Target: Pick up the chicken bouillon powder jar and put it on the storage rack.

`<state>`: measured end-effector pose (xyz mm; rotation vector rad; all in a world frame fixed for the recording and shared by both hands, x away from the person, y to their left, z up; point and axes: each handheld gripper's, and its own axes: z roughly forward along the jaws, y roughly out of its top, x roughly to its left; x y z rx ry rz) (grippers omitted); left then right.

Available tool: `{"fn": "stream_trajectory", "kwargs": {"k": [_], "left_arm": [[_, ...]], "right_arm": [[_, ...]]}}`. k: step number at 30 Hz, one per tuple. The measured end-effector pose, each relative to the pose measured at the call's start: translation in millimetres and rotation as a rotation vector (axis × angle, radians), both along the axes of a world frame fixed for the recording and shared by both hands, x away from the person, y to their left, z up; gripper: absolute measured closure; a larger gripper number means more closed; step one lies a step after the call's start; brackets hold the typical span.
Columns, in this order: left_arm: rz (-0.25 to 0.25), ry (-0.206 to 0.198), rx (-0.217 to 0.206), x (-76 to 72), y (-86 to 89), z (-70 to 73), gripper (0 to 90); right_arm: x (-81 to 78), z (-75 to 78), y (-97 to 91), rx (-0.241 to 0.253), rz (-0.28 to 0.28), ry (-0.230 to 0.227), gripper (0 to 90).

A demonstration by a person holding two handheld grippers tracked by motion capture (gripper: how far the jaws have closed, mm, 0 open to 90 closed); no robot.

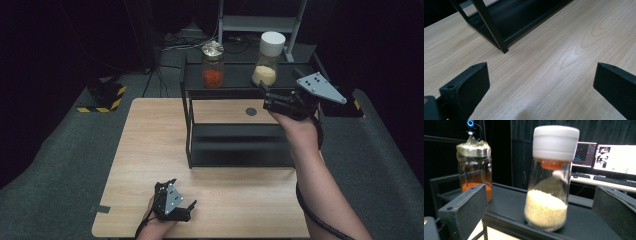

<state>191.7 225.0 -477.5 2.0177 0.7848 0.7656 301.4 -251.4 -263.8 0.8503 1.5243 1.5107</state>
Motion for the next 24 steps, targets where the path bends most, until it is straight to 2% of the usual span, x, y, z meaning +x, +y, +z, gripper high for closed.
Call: {"fn": "stream_trajectory", "kwargs": {"k": [11,13,17,24], "left_arm": [[0.003,-0.001,-0.001,-0.4,-0.1,-0.1,0.9],[0.004,-0.004,0.003,-0.8,-0.8,-0.2,0.9],[0.005,-0.007,0.014,-1.6,-3.2,-0.2,0.9],[0.008,-0.011,0.021,-2.2,-4.8,-0.4,0.9]], "right_arm": [[-21.4,-33.4,-9.7,-0.057,0.023,0.012,0.0],[-27.3,-44.1,-13.3,-0.068,0.034,0.013,0.0],[-33.9,-56.1,-15.8,-0.090,0.040,0.013,0.0],[-47.3,-86.1,-20.3,-0.124,0.053,0.039,0.0]]}}
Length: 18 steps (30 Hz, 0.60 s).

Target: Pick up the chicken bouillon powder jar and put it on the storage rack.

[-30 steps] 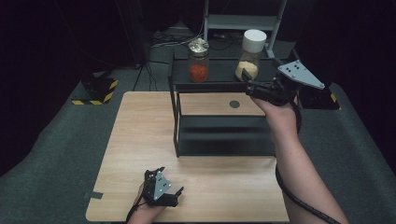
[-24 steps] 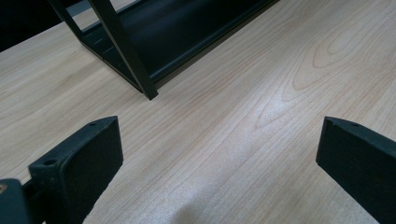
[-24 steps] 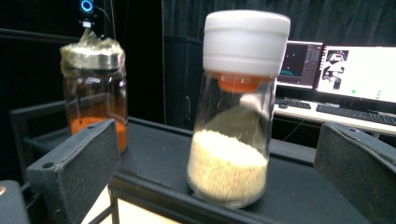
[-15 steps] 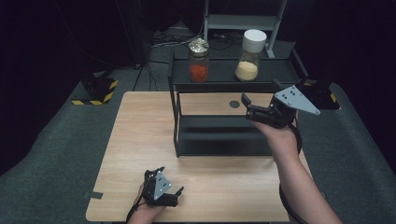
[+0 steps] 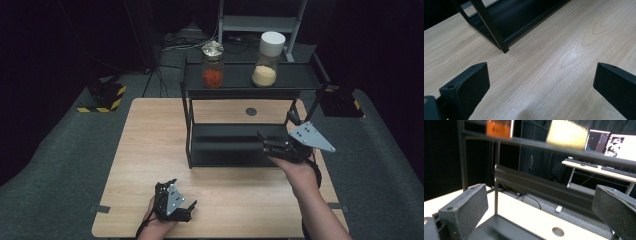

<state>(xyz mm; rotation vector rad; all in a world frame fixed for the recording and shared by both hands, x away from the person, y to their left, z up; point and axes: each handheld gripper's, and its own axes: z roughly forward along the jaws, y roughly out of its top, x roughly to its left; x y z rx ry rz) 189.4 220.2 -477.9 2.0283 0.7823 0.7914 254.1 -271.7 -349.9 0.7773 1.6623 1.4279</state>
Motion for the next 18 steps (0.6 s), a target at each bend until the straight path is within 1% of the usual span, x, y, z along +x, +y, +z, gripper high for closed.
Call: {"fn": "stream_trajectory", "kwargs": {"k": [3,4,5,6,7,8,14,16,17,18], "left_arm": [[-0.001,-0.003,0.004,-0.4,-0.4,-0.1,0.9],[-0.002,-0.005,0.006,-0.6,-0.5,-0.2,0.9],[-0.002,-0.006,0.006,-0.9,-0.6,-0.4,0.9],[-0.001,-0.007,0.006,-1.2,-0.8,-0.5,0.9],[-0.001,-0.008,0.007,-1.3,-0.9,-0.5,0.9],[0.000,-0.008,0.008,-1.3,-1.1,-0.5,0.9],[0.007,-0.010,0.010,-1.7,-2.1,-0.5,0.9],[0.006,-0.013,0.014,-2.2,-2.5,-0.6,0.9],[0.006,-0.015,0.016,-2.5,-3.0,-0.8,0.9],[0.006,-0.016,0.017,-2.7,-3.2,-0.9,0.9]], "right_arm": [[-4.5,-12.1,-1.9,-0.006,0.001,0.006,0.0],[-6.0,-16.4,-2.5,-0.009,0.001,0.014,0.0],[-8.5,-23.9,-3.4,-0.015,0.001,0.028,0.0],[-8.5,-23.9,-3.4,-0.015,0.001,0.028,0.0],[-11.5,-32.9,-4.8,-0.017,-0.001,0.042,0.0],[-11.5,-32.9,-4.8,-0.017,-0.001,0.042,0.0],[-18.5,-57.6,-8.3,-0.039,-0.010,0.095,0.0],[-21.5,-67.4,-9.1,-0.047,-0.016,0.117,0.0],[-23.7,-74.7,-9.4,-0.057,-0.022,0.134,0.0],[-25.1,-78.6,-9.6,-0.066,-0.026,0.140,0.0]]}}
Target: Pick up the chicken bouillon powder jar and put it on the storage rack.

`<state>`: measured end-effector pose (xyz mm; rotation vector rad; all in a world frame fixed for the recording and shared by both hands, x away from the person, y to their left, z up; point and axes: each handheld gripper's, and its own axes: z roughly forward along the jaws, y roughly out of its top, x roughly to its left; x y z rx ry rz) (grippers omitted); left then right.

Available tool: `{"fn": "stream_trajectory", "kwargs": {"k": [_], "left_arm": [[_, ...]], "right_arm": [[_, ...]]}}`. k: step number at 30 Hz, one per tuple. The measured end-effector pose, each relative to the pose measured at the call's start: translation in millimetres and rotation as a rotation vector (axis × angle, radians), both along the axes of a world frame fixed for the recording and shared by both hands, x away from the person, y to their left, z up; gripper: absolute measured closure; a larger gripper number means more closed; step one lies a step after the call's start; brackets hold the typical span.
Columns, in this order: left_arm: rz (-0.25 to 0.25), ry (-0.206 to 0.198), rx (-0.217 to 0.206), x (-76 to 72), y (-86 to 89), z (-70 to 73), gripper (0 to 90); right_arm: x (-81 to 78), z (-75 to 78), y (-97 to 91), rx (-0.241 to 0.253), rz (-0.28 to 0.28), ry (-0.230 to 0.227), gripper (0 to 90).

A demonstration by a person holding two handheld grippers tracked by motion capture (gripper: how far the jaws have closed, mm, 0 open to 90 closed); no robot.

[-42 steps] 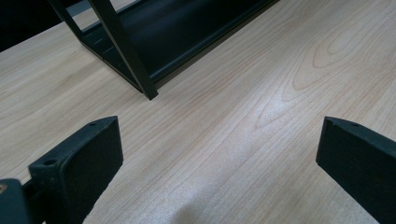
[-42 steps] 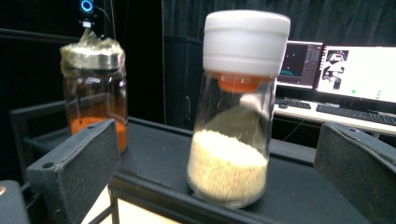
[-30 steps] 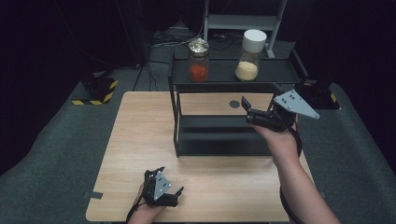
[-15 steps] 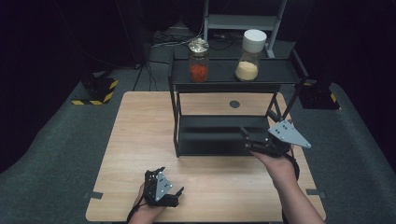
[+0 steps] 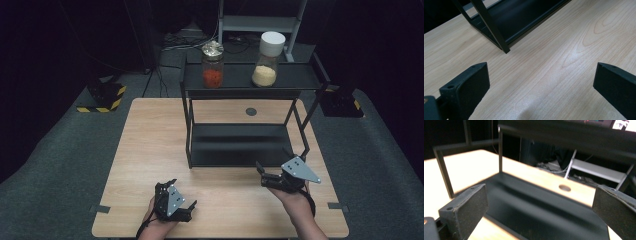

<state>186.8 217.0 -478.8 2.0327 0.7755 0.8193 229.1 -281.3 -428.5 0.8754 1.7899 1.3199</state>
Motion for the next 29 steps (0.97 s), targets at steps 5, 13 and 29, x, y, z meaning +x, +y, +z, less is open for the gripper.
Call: {"fn": "stream_trajectory", "kwargs": {"k": [5,13,29], "left_arm": [[0.000,-0.003,0.000,-0.5,-0.1,-0.3,0.9],[-0.002,-0.002,0.009,-0.6,-1.6,0.0,0.9],[-0.013,-0.011,0.031,-1.8,-4.0,-0.3,0.9]], "right_arm": [[-4.9,-14.1,-1.5,-0.018,-0.008,0.032,0.0],[-11.2,-40.0,-2.0,-0.071,-0.029,0.131,0.0],[-12.2,-46.5,8.7,-0.201,-0.065,0.201,0.0]]}}
